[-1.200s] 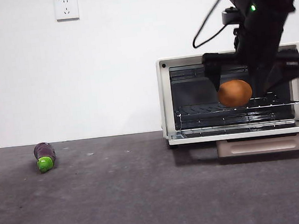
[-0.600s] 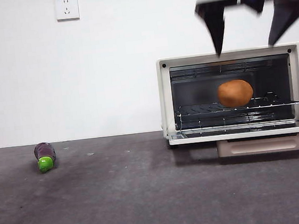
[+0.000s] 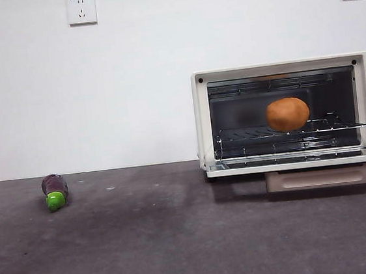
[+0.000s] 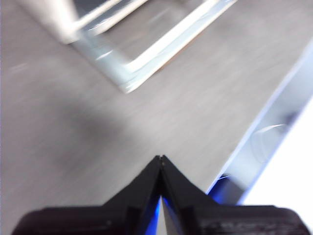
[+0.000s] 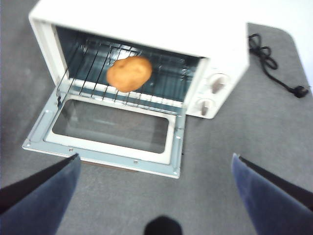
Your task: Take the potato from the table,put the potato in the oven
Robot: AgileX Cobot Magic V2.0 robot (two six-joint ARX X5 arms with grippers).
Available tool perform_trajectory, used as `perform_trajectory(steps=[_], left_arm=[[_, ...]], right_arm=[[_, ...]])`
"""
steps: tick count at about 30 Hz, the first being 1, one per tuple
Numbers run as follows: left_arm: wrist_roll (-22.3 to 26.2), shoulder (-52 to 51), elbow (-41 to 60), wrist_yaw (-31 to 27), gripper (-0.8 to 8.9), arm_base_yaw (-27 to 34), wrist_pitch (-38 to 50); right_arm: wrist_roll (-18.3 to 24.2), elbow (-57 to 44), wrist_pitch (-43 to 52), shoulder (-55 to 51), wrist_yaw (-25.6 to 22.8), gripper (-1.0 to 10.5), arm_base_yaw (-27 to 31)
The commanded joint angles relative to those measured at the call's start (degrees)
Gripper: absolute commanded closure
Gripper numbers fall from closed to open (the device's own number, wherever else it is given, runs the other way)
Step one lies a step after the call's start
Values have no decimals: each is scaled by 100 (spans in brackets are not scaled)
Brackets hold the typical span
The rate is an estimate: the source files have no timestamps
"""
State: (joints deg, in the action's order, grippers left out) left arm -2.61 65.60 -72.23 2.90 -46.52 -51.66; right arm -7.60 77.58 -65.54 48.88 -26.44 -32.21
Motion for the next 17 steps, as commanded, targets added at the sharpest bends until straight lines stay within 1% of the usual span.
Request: perform_trajectory(steps=[1, 3, 5, 6, 9, 12, 15, 17], left_arm=[[20, 409, 48, 546, 822, 170, 348], [20, 743, 48, 885, 822, 306, 540], [-4, 1123, 48, 1141, 822, 503, 693], [-48, 1307, 48, 1257, 822, 605, 758], [-223, 1919, 48, 1749, 822, 1010, 946], [-402, 2555, 48, 2428, 822, 1379, 1224], [-678, 3128, 48, 3263, 822, 1709, 1589], [-857, 3471, 48, 3676, 822, 1880, 1829]], right_arm=[[-372, 2, -238, -522, 7, 495, -4], [-533, 4, -415, -901, 57, 618, -4], [-713, 4, -586, -1248, 153, 774, -7], [-793, 4, -667, -1392, 153, 816, -7], [-1003, 7, -907, -1762, 153, 827, -4], [-1167, 7, -1047, -2009, 155, 827, -4], [-1106, 7, -1064, -2159, 249, 829, -7], [-1080, 7, -1054, -2197, 369, 830, -7]])
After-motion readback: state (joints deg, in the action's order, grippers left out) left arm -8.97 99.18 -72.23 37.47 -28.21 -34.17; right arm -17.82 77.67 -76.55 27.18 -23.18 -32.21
